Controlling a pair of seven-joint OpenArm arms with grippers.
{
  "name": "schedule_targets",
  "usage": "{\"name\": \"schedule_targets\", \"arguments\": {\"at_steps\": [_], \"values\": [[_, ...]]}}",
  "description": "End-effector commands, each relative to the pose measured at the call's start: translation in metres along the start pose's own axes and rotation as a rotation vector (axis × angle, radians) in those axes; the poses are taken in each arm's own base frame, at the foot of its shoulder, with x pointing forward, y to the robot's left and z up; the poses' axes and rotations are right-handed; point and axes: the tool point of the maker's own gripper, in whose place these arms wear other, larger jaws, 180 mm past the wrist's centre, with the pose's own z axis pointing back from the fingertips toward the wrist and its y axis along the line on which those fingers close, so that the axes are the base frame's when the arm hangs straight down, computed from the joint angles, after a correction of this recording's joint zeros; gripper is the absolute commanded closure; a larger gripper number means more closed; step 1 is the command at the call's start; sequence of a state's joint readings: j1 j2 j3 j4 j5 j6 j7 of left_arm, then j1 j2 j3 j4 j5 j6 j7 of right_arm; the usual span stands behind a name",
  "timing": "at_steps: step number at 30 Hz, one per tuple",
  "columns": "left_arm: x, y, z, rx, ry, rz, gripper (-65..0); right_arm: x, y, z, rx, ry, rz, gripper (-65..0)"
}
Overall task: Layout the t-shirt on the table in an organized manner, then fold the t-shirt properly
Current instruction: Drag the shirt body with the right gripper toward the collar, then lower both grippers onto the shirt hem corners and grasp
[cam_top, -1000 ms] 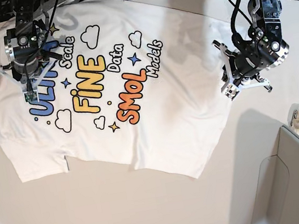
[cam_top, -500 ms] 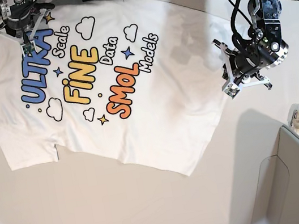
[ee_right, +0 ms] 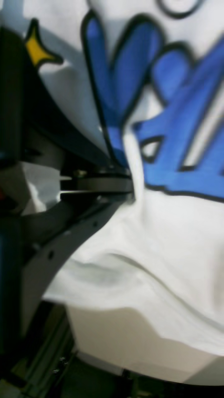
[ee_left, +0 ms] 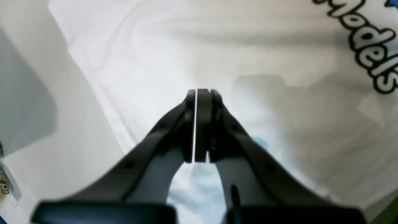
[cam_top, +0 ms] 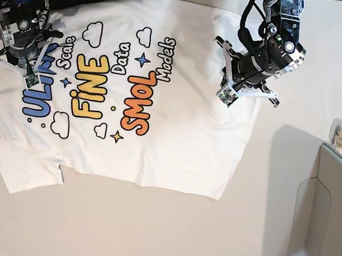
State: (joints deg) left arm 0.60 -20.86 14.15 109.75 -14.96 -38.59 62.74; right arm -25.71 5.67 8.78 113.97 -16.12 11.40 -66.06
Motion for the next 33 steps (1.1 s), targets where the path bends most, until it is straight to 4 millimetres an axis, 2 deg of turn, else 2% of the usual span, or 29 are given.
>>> {"name": "schedule_targets", "arguments": {"at_steps": [1,5,11,13,16,19,24,28,33], "values": [[0.008,0.010,0.006,0.027,-0.029,-0.010,0.0,0.007,-0.001,0.005,0.007,-0.027,-0.006,0.0],[0.009,0.011,0.006,0.031,-0.031,-0.013,0.0,0.015,-0.001,0.013,0.007,-0.060,-0.008,0.0],[0.009,0.014,0.007,0.037,-0.030,-0.016,0.0,0.001,0.027,0.018,0.074,-0.026,0.047,0.0],[0.005,0.016,0.009,0.042,-0.017,-0.026,0.0,-0.005,0.028,0.018,0.077,-0.016,0.050,0.0],[0.005,0.016,0.008,0.041,-0.018,-0.028,0.0,0.002,0.029,0.019,0.080,-0.055,0.045,0.0],[0.013,0.025,0.010,0.060,-0.031,-0.036,0.0,0.018,0.034,0.021,0.092,-0.108,0.010,0.0],[0.017,0.027,0.011,0.066,-0.046,-0.035,0.0,0.066,0.041,0.027,0.111,-0.217,-0.073,0.0],[0.018,0.025,0.010,0.062,-0.048,-0.037,0.0,0.107,0.036,0.035,0.108,-0.308,-0.123,0.0],[0.017,0.028,0.011,0.069,-0.048,-0.029,0.0,0.139,0.021,0.042,0.083,-0.383,-0.154,0.0]]}}
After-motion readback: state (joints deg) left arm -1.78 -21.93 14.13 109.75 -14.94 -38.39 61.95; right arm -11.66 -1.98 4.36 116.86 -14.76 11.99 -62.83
